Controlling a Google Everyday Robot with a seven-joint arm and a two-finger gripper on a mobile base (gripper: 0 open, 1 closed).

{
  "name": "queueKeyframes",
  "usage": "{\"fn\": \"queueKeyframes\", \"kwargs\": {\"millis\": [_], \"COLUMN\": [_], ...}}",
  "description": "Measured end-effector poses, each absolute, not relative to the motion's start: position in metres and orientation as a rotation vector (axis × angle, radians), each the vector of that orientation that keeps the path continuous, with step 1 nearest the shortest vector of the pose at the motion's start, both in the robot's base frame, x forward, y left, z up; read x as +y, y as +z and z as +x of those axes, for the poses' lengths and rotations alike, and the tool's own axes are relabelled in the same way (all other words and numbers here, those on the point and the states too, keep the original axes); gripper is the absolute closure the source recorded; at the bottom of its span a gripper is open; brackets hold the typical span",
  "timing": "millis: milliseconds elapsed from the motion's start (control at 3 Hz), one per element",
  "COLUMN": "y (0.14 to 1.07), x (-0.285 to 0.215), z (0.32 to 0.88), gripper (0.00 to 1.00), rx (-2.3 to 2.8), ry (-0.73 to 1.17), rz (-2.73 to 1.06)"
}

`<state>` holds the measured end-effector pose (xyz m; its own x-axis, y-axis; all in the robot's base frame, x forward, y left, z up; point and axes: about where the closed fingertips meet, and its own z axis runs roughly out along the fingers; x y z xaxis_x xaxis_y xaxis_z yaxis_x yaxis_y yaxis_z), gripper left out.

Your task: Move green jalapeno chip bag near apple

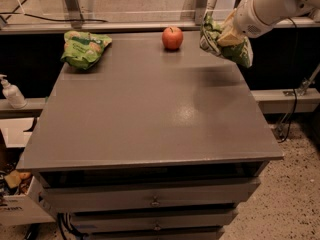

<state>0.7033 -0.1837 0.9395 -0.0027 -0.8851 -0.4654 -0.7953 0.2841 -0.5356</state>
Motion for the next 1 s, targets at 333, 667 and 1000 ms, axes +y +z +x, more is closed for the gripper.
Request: {"fn": "queueKeyframes", "kwargs": {"millis": [333, 667, 1000], "y": [0.934, 0.927, 0.922], "x": [-0.184, -0.183, -0.176], "z": [0.702, 0.715, 0.736], "gripper": [1.0, 1.0, 1.0], "rx": [1.742, 1.636, 1.546], "ry": [-0.203, -0.274, -0.332], "rz": [-1.548, -1.573, -1.599]}}
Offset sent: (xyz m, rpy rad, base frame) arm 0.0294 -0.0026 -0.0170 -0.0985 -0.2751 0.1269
